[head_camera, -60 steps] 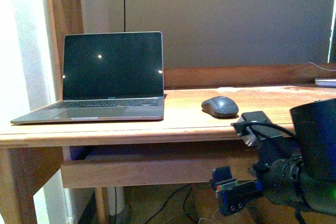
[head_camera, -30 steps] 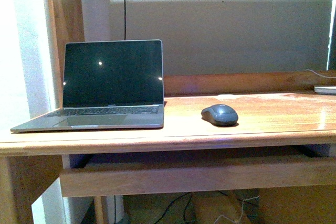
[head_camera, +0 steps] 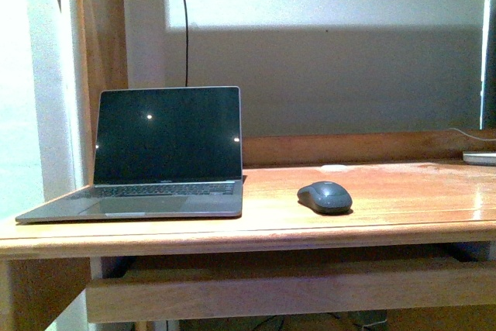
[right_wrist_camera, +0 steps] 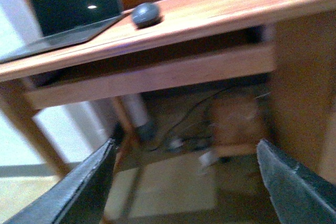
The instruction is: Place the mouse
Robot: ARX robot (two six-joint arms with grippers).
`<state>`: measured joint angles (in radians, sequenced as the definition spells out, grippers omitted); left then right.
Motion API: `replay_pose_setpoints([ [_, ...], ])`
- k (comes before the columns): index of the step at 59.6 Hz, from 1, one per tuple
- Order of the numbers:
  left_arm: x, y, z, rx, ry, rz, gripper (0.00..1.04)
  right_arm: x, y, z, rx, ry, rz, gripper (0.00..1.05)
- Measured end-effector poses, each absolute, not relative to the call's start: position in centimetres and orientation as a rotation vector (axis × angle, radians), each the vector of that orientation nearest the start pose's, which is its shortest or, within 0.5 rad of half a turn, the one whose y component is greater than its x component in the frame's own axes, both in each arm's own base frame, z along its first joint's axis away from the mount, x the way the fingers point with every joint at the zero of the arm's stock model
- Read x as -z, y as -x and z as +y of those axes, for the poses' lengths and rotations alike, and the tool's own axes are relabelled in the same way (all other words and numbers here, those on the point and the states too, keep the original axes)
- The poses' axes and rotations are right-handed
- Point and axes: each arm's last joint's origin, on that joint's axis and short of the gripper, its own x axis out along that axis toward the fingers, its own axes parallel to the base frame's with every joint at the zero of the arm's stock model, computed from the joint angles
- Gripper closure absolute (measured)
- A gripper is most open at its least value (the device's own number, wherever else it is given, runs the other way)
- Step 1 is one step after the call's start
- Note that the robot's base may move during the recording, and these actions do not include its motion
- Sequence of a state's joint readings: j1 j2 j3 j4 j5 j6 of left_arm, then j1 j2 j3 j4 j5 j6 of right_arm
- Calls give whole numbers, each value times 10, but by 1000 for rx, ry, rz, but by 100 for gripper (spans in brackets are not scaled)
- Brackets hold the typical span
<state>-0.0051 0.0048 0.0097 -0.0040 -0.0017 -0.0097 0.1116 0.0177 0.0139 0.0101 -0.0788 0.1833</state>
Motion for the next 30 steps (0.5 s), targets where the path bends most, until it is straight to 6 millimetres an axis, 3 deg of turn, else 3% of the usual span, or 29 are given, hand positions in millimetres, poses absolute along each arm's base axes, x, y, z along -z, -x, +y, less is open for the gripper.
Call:
replay_pose_setpoints([
  [4,-166,-97,0,4,10,-1,8,-168,-97,2,-17,-87,-6,45],
  [22,-166,-97,0,5,10,-1,8,-168,-97,0,-4,-9,-9,102],
  [30,-166,-97,0,5,10,-1,8,-168,-97,0,-3,-6,-9,102],
])
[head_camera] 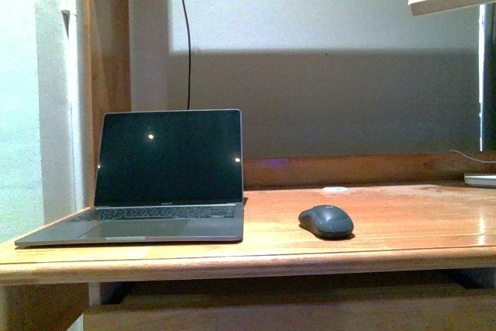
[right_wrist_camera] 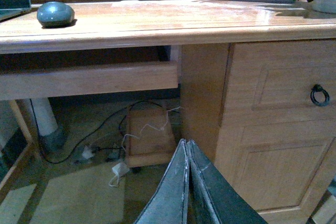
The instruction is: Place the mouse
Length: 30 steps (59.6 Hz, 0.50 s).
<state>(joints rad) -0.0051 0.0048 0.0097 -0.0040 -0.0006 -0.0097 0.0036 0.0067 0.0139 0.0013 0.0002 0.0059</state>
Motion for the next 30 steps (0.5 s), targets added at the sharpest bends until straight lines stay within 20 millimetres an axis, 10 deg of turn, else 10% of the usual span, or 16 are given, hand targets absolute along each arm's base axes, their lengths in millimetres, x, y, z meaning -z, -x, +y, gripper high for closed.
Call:
replay_pose_setpoints([
  [10,-166,-97,0,5,10,-1,8,-168,-97,0,-3,-4,-9,100],
  [30,-166,-97,0,5,10,-1,8,-168,-97,0,-3,-4,-9,42],
])
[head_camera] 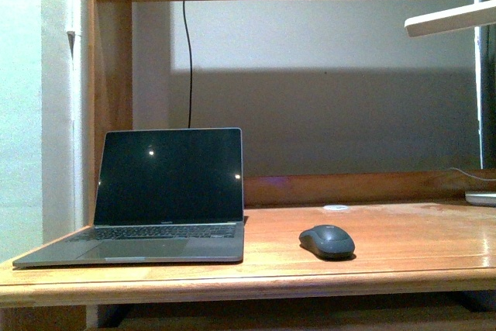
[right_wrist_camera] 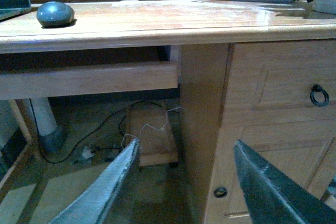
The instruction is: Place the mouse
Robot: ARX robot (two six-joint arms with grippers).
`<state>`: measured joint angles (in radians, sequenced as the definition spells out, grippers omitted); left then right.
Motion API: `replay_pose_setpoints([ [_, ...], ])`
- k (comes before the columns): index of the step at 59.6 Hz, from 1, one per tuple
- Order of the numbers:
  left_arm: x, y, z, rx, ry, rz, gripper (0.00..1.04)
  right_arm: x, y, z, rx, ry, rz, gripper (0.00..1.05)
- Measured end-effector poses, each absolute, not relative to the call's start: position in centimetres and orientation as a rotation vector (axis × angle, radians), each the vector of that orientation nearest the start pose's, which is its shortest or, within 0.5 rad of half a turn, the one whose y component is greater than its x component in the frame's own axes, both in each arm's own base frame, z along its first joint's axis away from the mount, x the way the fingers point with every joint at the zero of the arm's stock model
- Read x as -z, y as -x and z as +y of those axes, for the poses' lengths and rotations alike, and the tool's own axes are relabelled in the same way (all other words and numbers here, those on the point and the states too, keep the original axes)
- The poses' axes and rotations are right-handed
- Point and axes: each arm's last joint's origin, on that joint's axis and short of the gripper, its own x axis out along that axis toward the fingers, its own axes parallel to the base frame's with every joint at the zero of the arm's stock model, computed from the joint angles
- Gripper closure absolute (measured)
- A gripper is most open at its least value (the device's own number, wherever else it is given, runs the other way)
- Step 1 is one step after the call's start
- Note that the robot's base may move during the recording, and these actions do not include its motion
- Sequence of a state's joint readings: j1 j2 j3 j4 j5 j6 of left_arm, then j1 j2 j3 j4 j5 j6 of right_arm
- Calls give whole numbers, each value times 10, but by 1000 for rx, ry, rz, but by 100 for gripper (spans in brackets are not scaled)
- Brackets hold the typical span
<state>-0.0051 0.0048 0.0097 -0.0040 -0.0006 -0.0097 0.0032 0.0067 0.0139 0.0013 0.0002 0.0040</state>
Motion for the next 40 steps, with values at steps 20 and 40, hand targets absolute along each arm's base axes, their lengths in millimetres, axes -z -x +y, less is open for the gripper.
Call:
replay_pose_setpoints([
  [20,-166,-97,0,5,10,-1,8,-168,-97,0,-3,-4,-9,7],
  [40,-166,-97,0,5,10,-1,8,-168,-97,0,-2,-4,-9,7],
])
